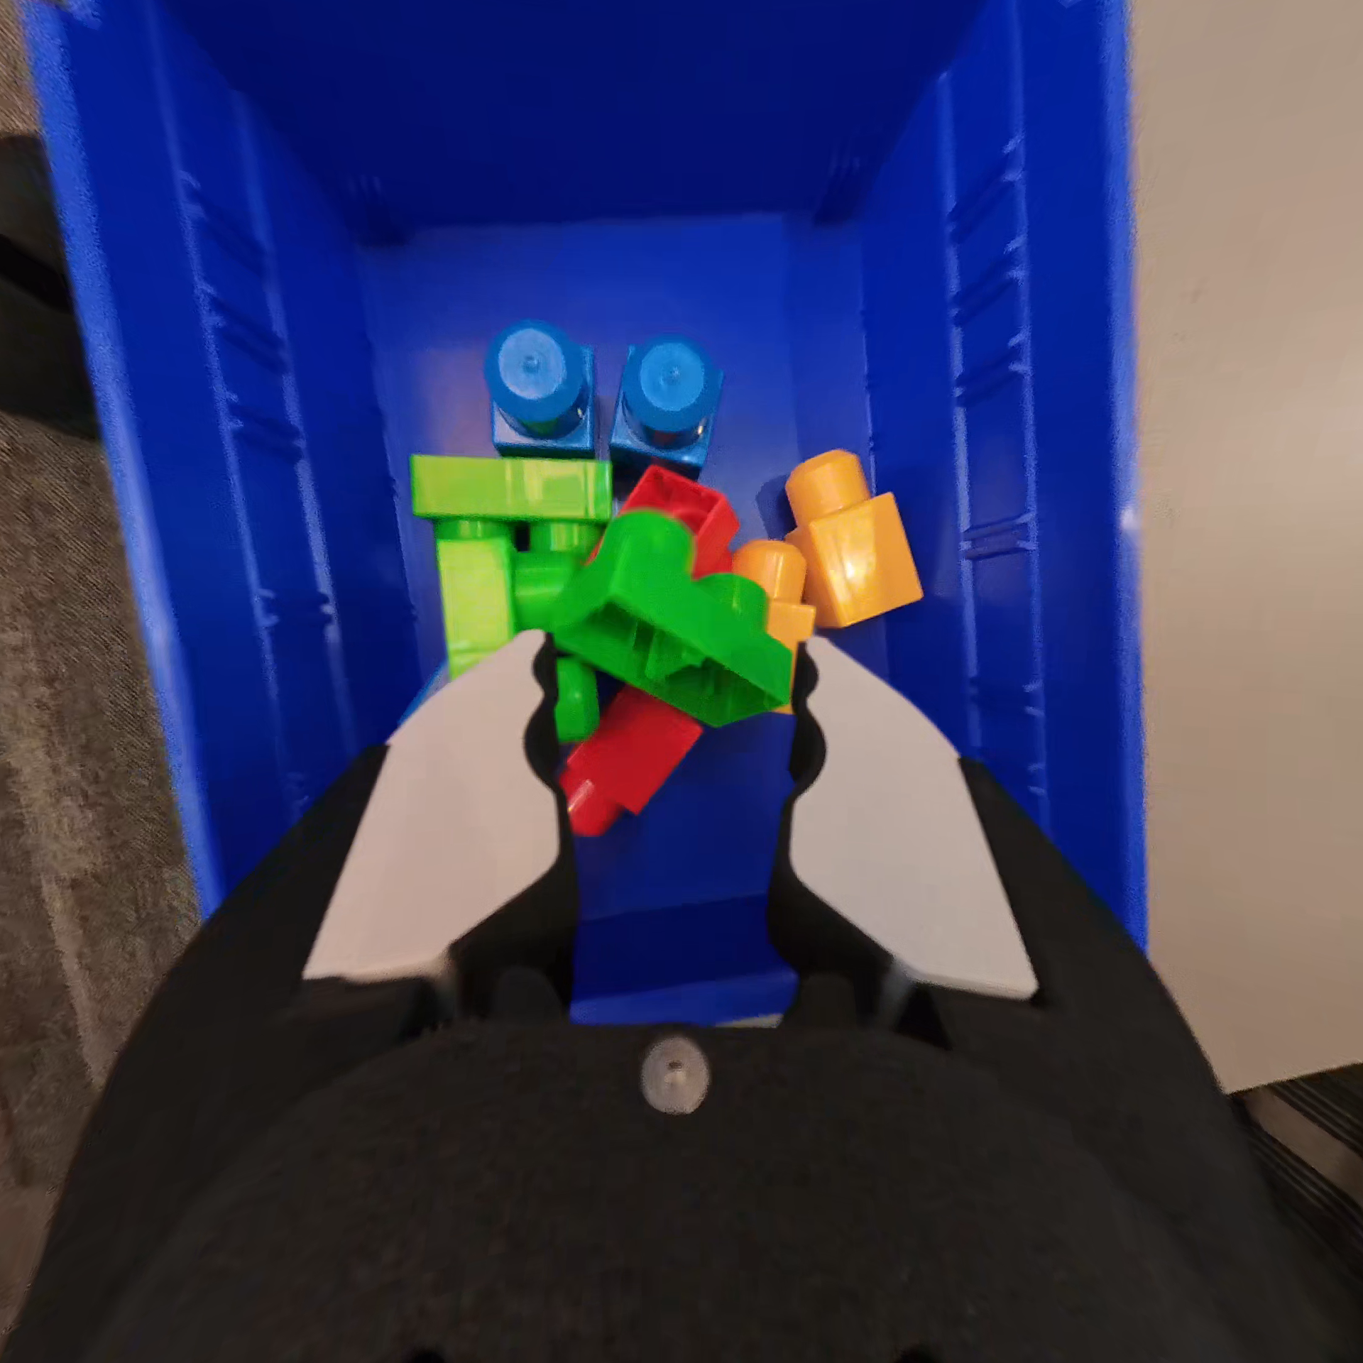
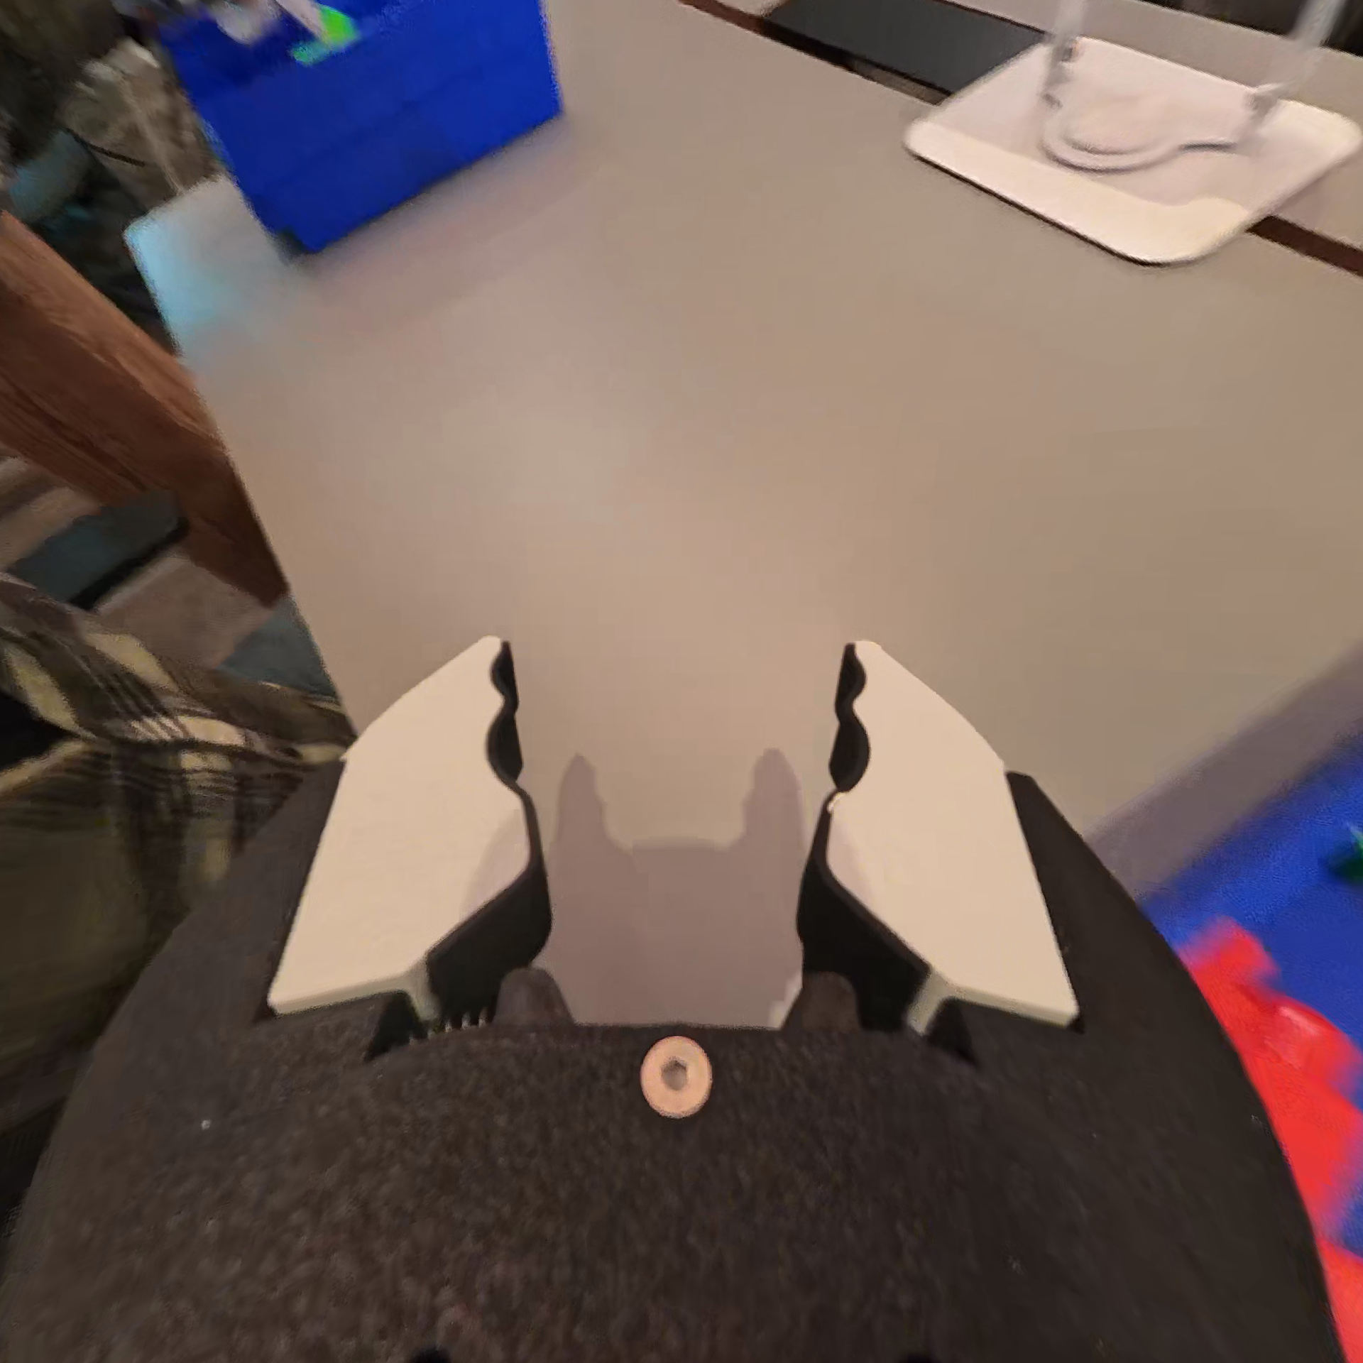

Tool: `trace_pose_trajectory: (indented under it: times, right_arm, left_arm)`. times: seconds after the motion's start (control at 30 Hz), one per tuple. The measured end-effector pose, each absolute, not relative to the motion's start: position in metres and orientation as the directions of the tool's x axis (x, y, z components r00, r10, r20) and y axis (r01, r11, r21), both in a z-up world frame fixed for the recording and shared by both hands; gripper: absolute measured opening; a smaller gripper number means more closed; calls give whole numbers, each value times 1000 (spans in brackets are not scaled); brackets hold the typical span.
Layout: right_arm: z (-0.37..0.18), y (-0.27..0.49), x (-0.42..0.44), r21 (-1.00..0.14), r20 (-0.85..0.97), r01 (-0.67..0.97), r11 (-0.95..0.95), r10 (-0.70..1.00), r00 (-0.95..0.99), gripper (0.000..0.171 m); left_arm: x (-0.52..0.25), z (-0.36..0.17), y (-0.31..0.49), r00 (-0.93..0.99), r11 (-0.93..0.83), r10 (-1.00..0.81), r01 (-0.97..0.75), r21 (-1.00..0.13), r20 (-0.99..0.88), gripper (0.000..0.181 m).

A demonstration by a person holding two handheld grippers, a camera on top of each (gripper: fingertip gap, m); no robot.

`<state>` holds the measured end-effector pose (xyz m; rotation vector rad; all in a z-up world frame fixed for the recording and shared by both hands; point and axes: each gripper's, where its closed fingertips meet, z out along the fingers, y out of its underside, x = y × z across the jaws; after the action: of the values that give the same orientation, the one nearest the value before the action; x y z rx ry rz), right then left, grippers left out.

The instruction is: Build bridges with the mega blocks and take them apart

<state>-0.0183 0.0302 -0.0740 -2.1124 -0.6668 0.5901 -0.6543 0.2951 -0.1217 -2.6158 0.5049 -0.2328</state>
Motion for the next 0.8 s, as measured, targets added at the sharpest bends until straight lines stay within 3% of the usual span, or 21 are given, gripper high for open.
trace_pose_trajectory:
  times: [0.17,0.33,0.43,0.57,0.63,0.8]
  right_arm:
    - [-61,35,104,-753,30,335,-567,478,878,70]
    - [-73,67,179,-655,149,433,-619,456,877,69]
    - [-90,93,200,-593,180,476,-649,470,864,71]
    - [-103,130,234,-550,167,413,-726,389,906,64]
    - [-107,145,245,-522,186,463,-716,434,881,60]
    - [-122,163,280,-325,250,645,-691,595,764,52]
  left_arm:
    - [-607,-43,291,867,-618,-499,-363,-697,-9,77]
    - [-486,3,234,679,-378,-734,-393,-838,12,74]
    - [-413,0,184,515,-311,-853,-374,-874,83,72]
    - [-346,-18,126,326,-306,-924,-322,-896,199,69]
    - [-327,-30,105,257,-320,-935,-312,-894,245,68]
    - [-313,-59,82,214,-379,-922,-341,-860,322,69]
